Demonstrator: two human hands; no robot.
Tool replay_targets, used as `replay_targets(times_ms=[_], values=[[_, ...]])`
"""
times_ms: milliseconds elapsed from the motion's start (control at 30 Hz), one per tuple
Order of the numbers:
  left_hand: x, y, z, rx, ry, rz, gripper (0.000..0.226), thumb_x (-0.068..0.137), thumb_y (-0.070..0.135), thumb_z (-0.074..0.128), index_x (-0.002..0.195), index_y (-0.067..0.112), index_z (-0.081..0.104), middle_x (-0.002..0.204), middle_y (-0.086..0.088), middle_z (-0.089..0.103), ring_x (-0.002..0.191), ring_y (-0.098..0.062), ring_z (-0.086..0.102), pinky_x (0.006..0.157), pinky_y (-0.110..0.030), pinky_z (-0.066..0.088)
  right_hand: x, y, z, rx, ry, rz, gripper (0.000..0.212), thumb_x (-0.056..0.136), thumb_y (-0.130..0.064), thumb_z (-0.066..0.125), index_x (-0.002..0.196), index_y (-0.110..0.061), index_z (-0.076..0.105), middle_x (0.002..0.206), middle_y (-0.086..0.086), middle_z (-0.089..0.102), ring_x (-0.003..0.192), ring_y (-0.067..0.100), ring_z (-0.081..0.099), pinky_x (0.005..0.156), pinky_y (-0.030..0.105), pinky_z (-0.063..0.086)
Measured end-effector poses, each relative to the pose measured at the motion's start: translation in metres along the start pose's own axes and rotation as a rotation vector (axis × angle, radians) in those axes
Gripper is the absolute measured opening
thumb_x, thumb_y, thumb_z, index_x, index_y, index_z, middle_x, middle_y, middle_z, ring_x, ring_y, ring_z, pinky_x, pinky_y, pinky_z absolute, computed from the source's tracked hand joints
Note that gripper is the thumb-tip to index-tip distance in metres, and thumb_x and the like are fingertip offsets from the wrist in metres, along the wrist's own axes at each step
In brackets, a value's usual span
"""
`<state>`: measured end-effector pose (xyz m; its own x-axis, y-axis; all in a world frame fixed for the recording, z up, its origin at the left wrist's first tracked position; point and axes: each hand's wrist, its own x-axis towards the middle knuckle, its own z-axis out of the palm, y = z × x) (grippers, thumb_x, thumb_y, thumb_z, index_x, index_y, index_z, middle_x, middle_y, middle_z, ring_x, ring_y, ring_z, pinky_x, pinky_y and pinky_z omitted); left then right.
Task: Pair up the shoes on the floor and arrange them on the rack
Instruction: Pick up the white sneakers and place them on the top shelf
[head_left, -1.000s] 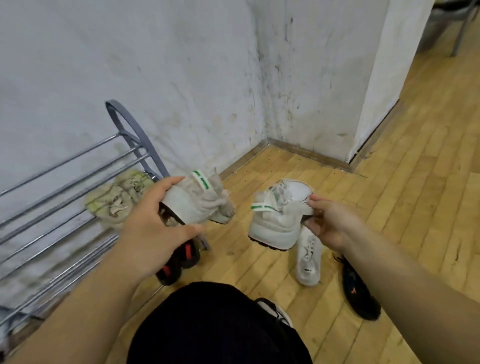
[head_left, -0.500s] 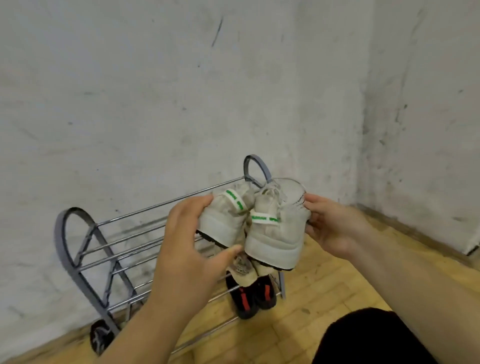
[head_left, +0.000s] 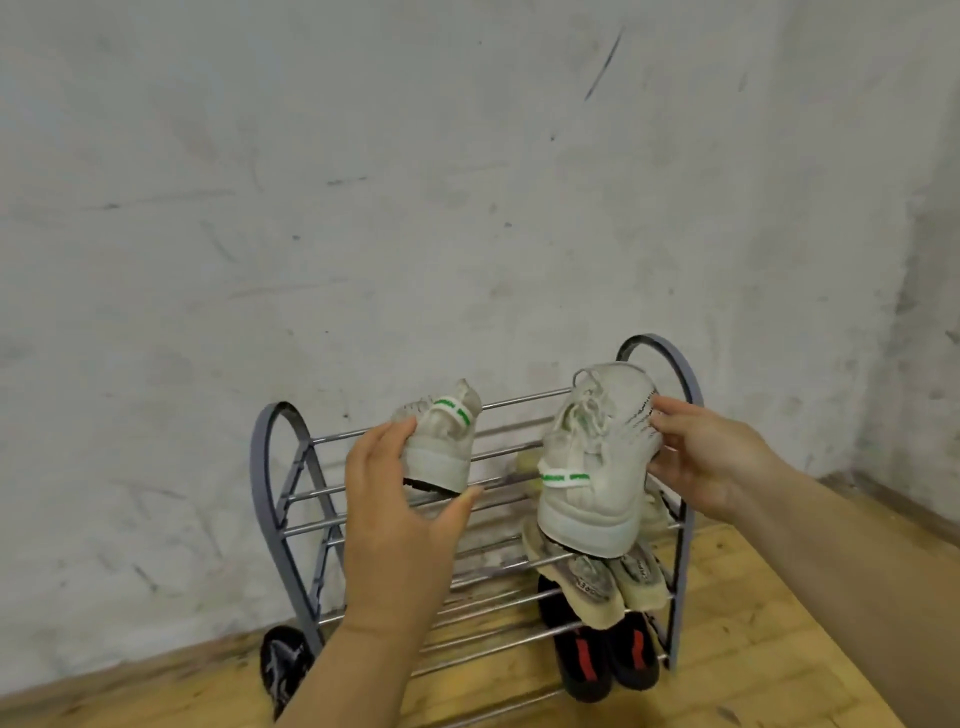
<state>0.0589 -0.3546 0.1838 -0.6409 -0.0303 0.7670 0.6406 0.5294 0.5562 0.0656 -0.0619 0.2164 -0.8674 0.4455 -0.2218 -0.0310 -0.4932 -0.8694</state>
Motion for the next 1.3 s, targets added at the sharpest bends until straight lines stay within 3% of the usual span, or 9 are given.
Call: replay_targets(times_ms=[133, 300, 367, 533, 667, 867, 1033, 1167, 1300], values=[[0.009, -0.024, 0.014, -0.009, -0.018, -0.047, 0.083, 0.069, 0.022, 0.096, 0.139, 0.021, 0.051, 0.135, 0.001, 0.048, 0.124, -0.013, 0.049, 0.107, -0.022, 0.041, 0.029, 0.022, 0.005, -0.064, 0.044, 0.025, 0.031, 0.103, 0.0, 0.055, 0.13, -0.009, 0.065, 0.1, 0.011, 0.068, 0.076, 0.022, 0.063, 0.054, 0.032, 0.053], [0.016, -0.048, 0.038, -0.002, -0.011, -0.081, 0.084, 0.067, 0.021, 0.097, 0.138, 0.014, 0.051, 0.135, -0.003, 0.047, 0.123, -0.011, 0.047, 0.107, -0.012, 0.038, 0.061, 0.035, 0.024, -0.067, 0.06, -0.01, 0.031, 0.102, 0.002, 0.053, 0.128, -0.009, 0.065, 0.103, 0.015, 0.068, 0.08, 0.025, 0.065, 0.048, 0.028, 0.055], [0.015, -0.059, 0.051, 0.017, -0.037, -0.115, 0.084, 0.068, 0.022, 0.096, 0.138, 0.015, 0.051, 0.136, -0.003, 0.046, 0.122, -0.007, 0.045, 0.105, -0.007, 0.036, 0.074, 0.039, 0.028, -0.045, 0.078, -0.014, 0.031, 0.101, 0.001, 0.056, 0.129, -0.009, 0.065, 0.108, 0.016, 0.069, 0.088, 0.027, 0.068, 0.061, 0.036, 0.059], [0.007, -0.078, 0.065, 0.054, -0.094, -0.311, 0.081, 0.076, 0.037, 0.09, 0.141, 0.023, 0.043, 0.141, 0.004, 0.037, 0.123, -0.012, 0.047, 0.091, -0.026, 0.043, 0.081, 0.052, 0.031, -0.158, 0.067, -0.102, 0.038, 0.094, 0.002, 0.062, 0.127, -0.017, 0.063, 0.106, 0.01, 0.069, 0.084, 0.021, 0.068, 0.055, 0.028, 0.053], [0.003, -0.084, 0.063, 0.073, -0.131, -0.312, 0.088, 0.08, 0.041, 0.086, 0.149, 0.029, 0.034, 0.139, 0.011, 0.028, 0.113, 0.0, 0.035, 0.09, -0.027, 0.04, 0.083, 0.056, 0.025, -0.344, 0.049, -0.202, 0.049, 0.09, 0.002, 0.066, 0.132, -0.021, 0.06, 0.109, 0.009, 0.069, 0.095, 0.025, 0.069, 0.071, 0.033, 0.054], [0.004, -0.076, 0.051, 0.134, -0.266, -0.352, 0.109, 0.081, 0.048, 0.083, 0.157, 0.056, 0.005, 0.119, 0.015, 0.019, 0.098, -0.011, 0.047, 0.085, -0.027, 0.042, 0.079, 0.064, 0.023, -0.522, 0.182, -0.339, 0.031, 0.09, -0.014, 0.076, 0.116, -0.025, 0.066, 0.103, -0.004, 0.062, 0.092, 0.019, 0.065, 0.078, 0.036, 0.056], [0.0, -0.073, 0.049, 0.206, -0.285, -0.273, 0.107, 0.08, 0.05, 0.083, 0.155, 0.062, 0.008, 0.108, 0.014, 0.018, 0.089, -0.003, 0.047, 0.077, -0.025, 0.045, 0.08, 0.067, 0.025, -0.482, 0.21, -0.344, 0.024, 0.088, -0.025, 0.078, 0.109, -0.029, 0.068, 0.109, -0.004, 0.065, 0.102, 0.021, 0.065, 0.096, 0.045, 0.056], [-0.007, -0.072, 0.05, 0.237, -0.349, -0.216, 0.093, 0.08, 0.054, 0.081, 0.152, 0.059, 0.022, 0.118, 0.015, 0.018, 0.105, -0.014, 0.046, 0.085, -0.025, 0.045, 0.077, 0.069, 0.028, -0.487, 0.167, -0.32, 0.024, 0.09, -0.026, 0.071, 0.114, -0.031, 0.068, 0.116, -0.004, 0.066, 0.107, 0.02, 0.065, 0.101, 0.048, 0.054], [-0.013, -0.076, 0.05, 0.199, -0.392, -0.221, 0.086, 0.083, 0.054, 0.079, 0.146, 0.063, 0.022, 0.125, 0.019, 0.012, 0.116, -0.011, 0.039, 0.091, -0.028, 0.047, 0.07, 0.068, 0.031, -0.56, 0.071, -0.265, 0.054, 0.081, -0.03, 0.064, 0.135, -0.028, 0.063, 0.133, -0.001, 0.064, 0.115, 0.021, 0.064, 0.101, 0.048, 0.055]])
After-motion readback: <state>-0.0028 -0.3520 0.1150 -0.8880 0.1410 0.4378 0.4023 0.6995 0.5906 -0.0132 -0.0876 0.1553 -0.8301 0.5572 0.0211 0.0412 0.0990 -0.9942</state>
